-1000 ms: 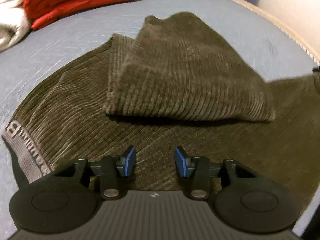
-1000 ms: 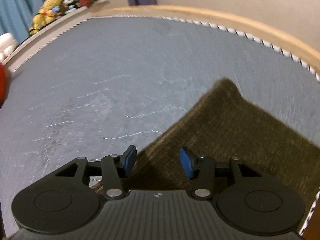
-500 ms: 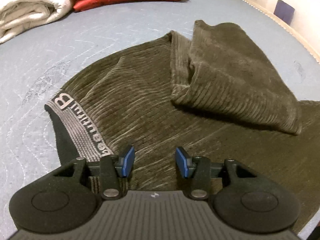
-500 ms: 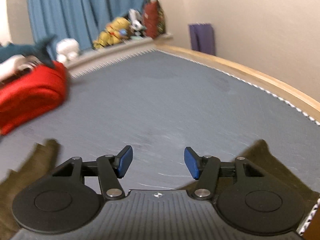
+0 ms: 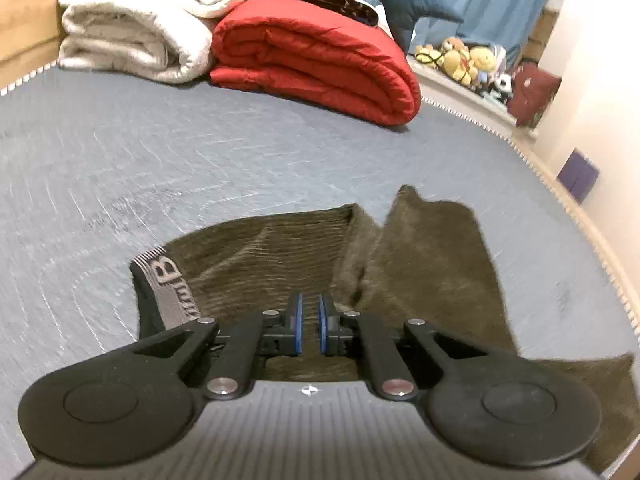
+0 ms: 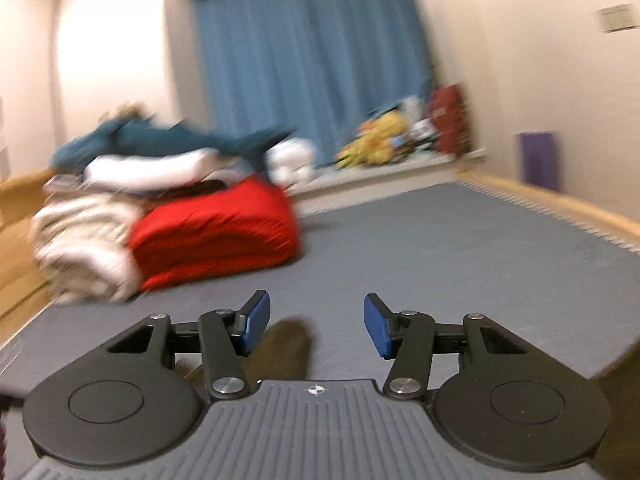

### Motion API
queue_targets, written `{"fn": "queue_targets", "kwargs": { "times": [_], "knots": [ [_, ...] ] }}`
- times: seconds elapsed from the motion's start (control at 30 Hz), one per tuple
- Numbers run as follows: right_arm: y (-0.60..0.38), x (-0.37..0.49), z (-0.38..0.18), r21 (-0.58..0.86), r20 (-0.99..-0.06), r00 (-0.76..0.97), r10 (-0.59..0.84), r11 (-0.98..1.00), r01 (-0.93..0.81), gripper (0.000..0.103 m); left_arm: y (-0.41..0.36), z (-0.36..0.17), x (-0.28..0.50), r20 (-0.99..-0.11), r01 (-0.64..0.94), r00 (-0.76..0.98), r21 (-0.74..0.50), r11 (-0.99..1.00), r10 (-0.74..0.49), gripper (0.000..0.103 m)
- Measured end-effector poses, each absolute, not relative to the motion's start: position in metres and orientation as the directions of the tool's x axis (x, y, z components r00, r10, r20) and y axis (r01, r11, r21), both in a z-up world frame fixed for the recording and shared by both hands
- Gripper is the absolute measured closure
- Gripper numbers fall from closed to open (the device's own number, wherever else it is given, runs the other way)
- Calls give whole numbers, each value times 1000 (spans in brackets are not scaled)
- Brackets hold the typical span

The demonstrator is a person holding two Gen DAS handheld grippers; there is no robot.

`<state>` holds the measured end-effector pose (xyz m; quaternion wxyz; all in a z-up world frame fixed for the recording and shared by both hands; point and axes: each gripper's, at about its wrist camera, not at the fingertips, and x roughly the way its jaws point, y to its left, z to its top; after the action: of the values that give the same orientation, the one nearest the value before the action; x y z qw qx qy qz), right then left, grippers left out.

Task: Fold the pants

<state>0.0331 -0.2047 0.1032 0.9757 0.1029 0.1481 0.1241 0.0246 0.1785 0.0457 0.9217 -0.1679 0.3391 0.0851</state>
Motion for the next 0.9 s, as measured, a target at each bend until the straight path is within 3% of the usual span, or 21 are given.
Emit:
{"fn": "queue_targets", "kwargs": {
  "times": [0.13,0.27,0.57,0.67,0.7,0.73,0.77,0.9],
  "knots": [
    [-155,43,79,160,-336,865,373,927,-338,49,170,49,32,-660,-257,751,-327,909,-25,95],
    [-122,67,49,158,-473,781,407,912,-379,49,160,41,46,-678,-237,735,-289,928,-23,95],
    [-117,146,-30,306,-720,588,369,929,-209,46,149,26,66,-701,-207,712,-252,945,-31,94],
    [-117,154,-48,348,-754,541,372,925,-151,46,147,26,70,-700,-199,713,-251,947,-36,93],
    [-118,154,-48,363,-752,541,377,921,-138,51,147,27,71,-699,-199,714,-252,947,-36,93],
    [-118,153,-45,378,-740,548,390,915,-140,76,147,27,72,-697,-201,716,-251,947,-33,93],
    [-117,151,-40,389,-725,552,411,907,-165,90,148,28,73,-694,-205,719,-251,946,-29,93],
    [-97,122,-6,249,-625,655,425,904,-349,92,152,29,76,-690,-220,724,-262,940,-22,93]
  ]
}}
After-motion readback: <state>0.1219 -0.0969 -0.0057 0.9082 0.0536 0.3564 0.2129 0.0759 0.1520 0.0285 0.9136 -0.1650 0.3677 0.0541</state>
